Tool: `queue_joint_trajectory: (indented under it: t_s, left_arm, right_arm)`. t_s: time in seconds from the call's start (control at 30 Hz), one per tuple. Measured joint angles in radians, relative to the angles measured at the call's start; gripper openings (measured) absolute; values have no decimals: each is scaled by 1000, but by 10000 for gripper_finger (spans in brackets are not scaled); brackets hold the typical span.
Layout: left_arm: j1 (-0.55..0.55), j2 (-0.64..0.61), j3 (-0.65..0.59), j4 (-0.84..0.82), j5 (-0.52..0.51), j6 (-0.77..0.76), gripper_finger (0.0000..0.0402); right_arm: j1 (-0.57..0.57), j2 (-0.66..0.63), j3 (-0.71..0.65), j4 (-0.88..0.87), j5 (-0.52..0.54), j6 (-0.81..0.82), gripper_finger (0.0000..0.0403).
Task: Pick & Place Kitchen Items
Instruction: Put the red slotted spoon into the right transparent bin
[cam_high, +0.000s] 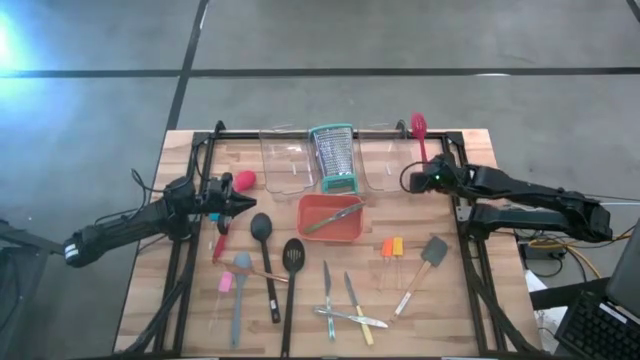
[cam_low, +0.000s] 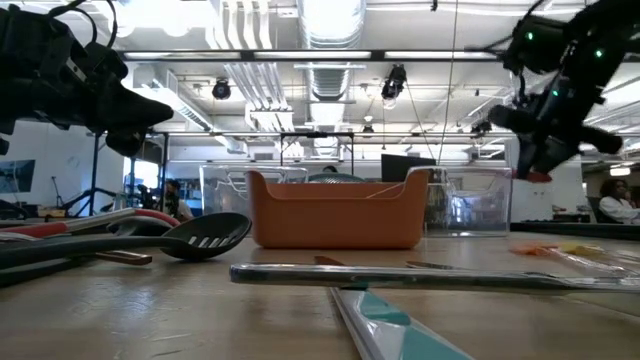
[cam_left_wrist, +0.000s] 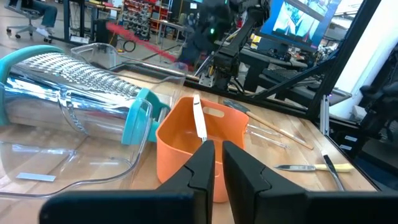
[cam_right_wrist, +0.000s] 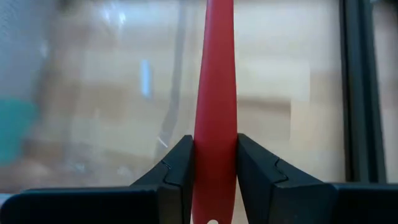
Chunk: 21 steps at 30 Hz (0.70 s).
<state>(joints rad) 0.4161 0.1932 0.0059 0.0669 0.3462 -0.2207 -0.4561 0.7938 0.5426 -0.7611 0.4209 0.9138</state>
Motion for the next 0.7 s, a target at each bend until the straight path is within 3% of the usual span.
queue_joint_trajectory:
  t_s: [0.27, 0.53, 0.7]
  left_arm:
    - [0, 0, 0, 0, 0, 0, 39]
    - [0, 0, 0, 0, 0, 0, 37]
    - [0, 0, 0, 0, 0, 0, 39]
  right_arm:
    - [0, 47, 233, 1, 61, -133, 81]
    - [37, 197, 412, -18, -13, -178, 81]
    - [67, 330, 521, -160, -60, -206, 81]
